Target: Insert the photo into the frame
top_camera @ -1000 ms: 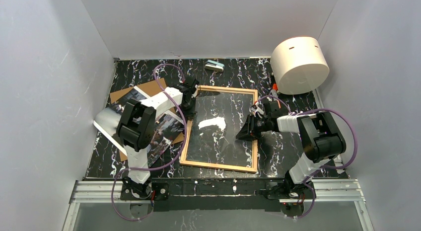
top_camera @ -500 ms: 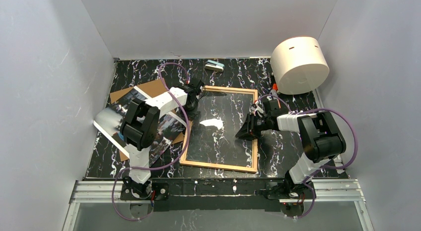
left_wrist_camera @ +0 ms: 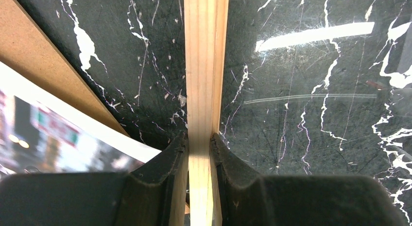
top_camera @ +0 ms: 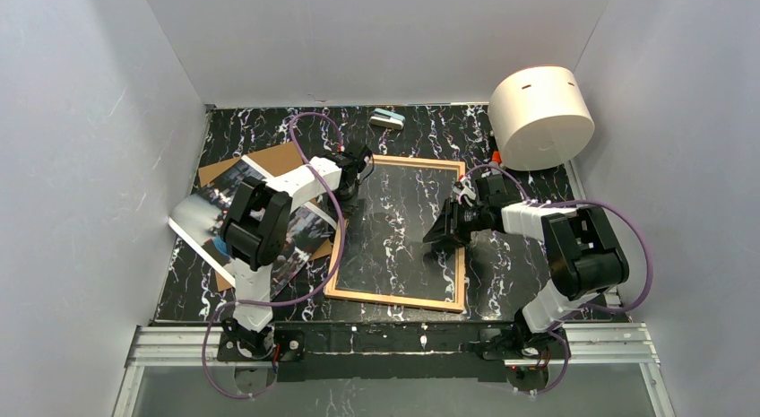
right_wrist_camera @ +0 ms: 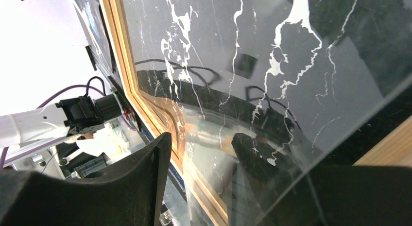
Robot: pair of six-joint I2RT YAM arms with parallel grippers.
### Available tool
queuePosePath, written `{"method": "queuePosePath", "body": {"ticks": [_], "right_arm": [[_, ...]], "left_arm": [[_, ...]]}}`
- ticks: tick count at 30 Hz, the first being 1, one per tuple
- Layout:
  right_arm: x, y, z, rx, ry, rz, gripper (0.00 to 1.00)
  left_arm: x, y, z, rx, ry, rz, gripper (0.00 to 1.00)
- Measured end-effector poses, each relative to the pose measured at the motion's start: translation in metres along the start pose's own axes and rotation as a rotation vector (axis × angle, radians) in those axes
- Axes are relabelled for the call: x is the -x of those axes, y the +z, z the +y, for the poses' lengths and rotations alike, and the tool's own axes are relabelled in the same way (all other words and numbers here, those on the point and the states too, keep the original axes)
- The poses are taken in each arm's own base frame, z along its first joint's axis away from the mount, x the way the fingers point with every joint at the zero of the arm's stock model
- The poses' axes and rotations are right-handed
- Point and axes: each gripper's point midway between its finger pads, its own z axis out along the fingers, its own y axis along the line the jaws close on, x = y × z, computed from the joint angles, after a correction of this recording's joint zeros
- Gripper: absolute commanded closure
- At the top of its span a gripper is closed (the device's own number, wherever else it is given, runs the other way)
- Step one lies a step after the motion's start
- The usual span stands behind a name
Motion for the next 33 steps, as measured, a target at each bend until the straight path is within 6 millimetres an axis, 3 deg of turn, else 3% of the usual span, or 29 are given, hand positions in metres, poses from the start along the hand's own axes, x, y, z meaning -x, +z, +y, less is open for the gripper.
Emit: {"method": "queuePosePath", "body": {"ticks": [8, 16, 26, 29, 33], "right_arm": [[0.007, -0.007, 0.010, -0.008, -0.019, -0.027, 0.40], [0.026, -0.034, 0.023, -0.119, -0.053, -0.164, 0.40], [0.073, -0.112, 0.006, -0.503, -0.021, -0.566, 0.36], [0.077, -0.114, -0.007, -0.573, 0.009, -0.564, 0.36], [0.066, -0.098, -0.039, -0.666, 0.087, -0.466, 0.36]], "left_arm": [[0.000, 0.000, 0.000, 0.007, -0.008, 0.000, 1.00], [-0.001, 0.001, 0.000, 0.008, -0.013, 0.001, 1.00], [-0.001, 0.001, 0.000, 0.007, -0.013, 0.000, 1.00], [-0.001, 0.001, 0.000, 0.006, -0.012, -0.001, 1.00], [-0.001, 0.001, -0.001, 0.001, -0.005, -0.001, 1.00]]}}
